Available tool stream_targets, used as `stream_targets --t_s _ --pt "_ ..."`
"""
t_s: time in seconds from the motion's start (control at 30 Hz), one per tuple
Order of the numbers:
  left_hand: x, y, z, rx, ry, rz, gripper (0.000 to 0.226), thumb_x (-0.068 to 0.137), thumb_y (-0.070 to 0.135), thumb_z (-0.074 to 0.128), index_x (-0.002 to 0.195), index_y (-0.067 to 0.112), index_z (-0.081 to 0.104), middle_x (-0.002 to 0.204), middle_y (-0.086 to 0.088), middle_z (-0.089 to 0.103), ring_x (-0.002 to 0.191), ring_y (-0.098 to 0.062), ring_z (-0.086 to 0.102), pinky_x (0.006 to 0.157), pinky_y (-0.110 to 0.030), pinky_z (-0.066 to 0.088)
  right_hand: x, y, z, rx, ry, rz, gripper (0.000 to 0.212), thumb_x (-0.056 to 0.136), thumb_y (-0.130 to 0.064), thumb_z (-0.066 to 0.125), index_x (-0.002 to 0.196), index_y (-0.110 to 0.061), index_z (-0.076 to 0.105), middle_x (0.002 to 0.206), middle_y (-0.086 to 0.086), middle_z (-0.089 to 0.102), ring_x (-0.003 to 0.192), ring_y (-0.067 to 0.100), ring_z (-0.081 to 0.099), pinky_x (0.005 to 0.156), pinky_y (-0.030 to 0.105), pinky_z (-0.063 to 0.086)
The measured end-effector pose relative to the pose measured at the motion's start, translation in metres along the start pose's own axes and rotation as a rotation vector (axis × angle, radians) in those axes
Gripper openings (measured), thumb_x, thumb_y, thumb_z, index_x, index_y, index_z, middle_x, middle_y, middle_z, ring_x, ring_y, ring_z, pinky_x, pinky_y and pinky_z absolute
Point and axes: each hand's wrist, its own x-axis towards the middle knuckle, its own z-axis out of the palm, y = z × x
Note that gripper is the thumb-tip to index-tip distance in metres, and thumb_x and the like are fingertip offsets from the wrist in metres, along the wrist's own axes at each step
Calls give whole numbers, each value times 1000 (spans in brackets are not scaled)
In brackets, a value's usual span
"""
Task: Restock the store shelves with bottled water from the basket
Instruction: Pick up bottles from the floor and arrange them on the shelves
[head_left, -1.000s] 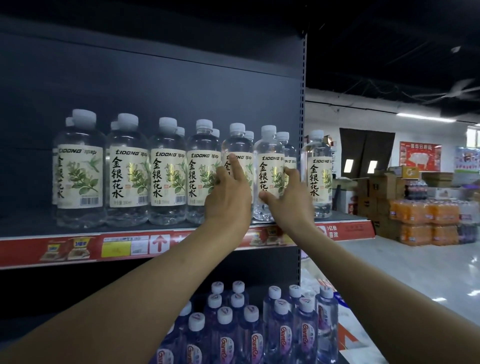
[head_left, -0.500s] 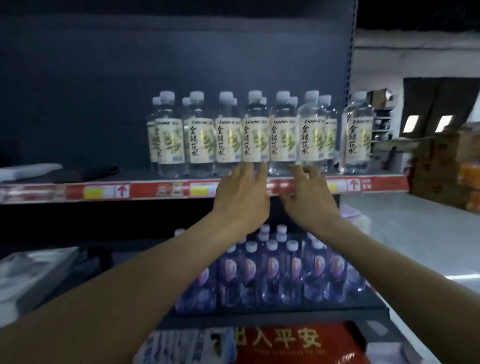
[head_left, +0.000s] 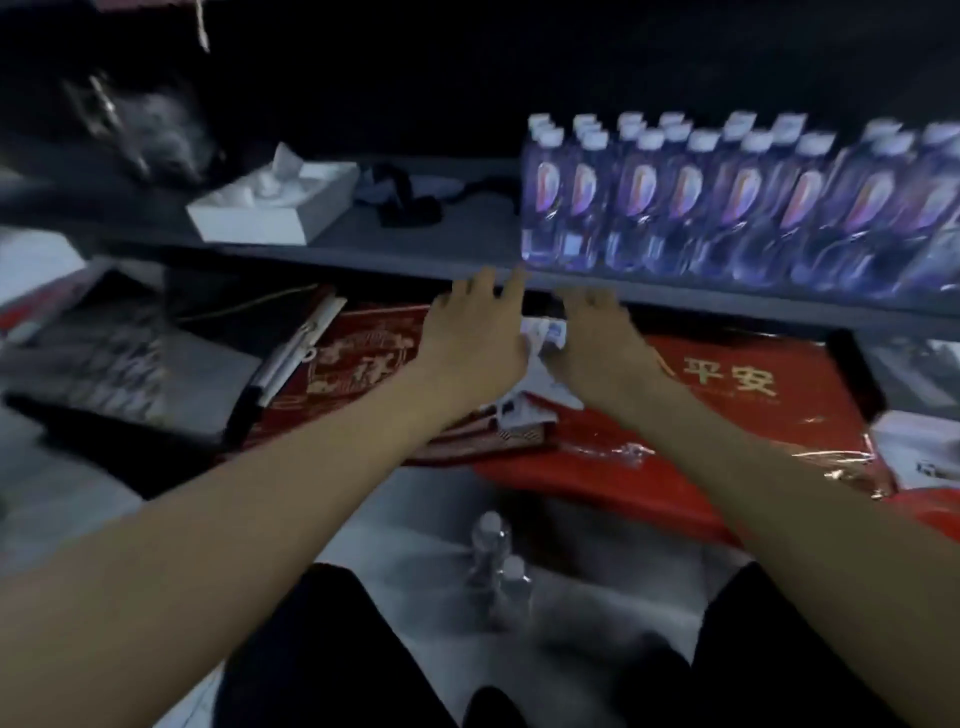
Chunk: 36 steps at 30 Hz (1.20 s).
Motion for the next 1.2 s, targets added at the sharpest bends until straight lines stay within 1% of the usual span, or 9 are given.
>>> stream_targets --t_s 0.17,0.37,0.5,0.63,0.73,0.83,0.93,1.03,1.2 --pt "-56 -38 99 -184 -257 -244 73 87 26 55 151 19 22 146 -17 32 123 -39 44 94 -48 47 -46 15 101 196 -276 160 58 85 -21 59 140 -16 41 138 15 43 120 35 48 99 34 44" --pt "-102 -73 212 -381 -565 -436 62 77 31 54 137 16 45 130 -11 54 113 -33 56 93 -43 51 -103 61 204 233 -555 489 58 91 -32 59 139 -6 41 138 22 49 126 37 50 104 37 41" --pt "-109 -75 262 -502 -683 -543 40 88 19 56 127 9 49 125 -12 56 110 -30 56 92 -39 50 -119 106 246 268 -598 653 64 66 -34 59 120 0 58 120 22 66 111 36 63 92 38 51" --pt "-119 -57 313 -538 -787 -606 32 95 17 53 126 9 51 119 -7 59 113 -29 58 84 -30 45 -119 133 280 311 -662 679 70 72 -35 64 135 -7 52 127 15 63 112 30 62 89 34 50" --pt "-143 -37 344 -597 -877 -614 54 87 6 65 137 10 46 130 -11 57 120 -29 55 89 -30 45 -114 130 289 363 -689 626 65 88 -12 62 147 -11 35 127 11 55 108 28 57 90 39 49" --pt "-151 -28 368 -668 -853 -601 64 71 1 77 128 13 53 123 -7 61 115 -28 58 94 -39 51 -109 130 305 420 -747 603 79 83 -9 69 151 -14 29 134 9 51 122 32 55 96 41 49" --pt "-155 -27 387 -861 -737 -680 48 76 0 73 118 15 57 111 -6 66 104 -27 64 82 -43 58 -109 128 322 376 -740 566 72 74 -18 80 136 -15 43 125 7 62 116 27 60 84 30 46" --pt "-158 -32 383 -1039 -610 -812 55 81 -5 70 130 13 49 115 3 62 105 -17 61 73 -12 52 -116 117 334 300 -793 571 73 69 -32 85 124 -5 45 116 7 63 109 25 62 77 27 41" --pt "-180 -55 385 -1022 -503 -864 64 80 0 71 134 23 48 122 5 58 111 -14 55 77 -21 48 -136 114 353 248 -882 514 18 80 -15 70 97 -9 66 104 8 69 107 25 64 82 26 46"
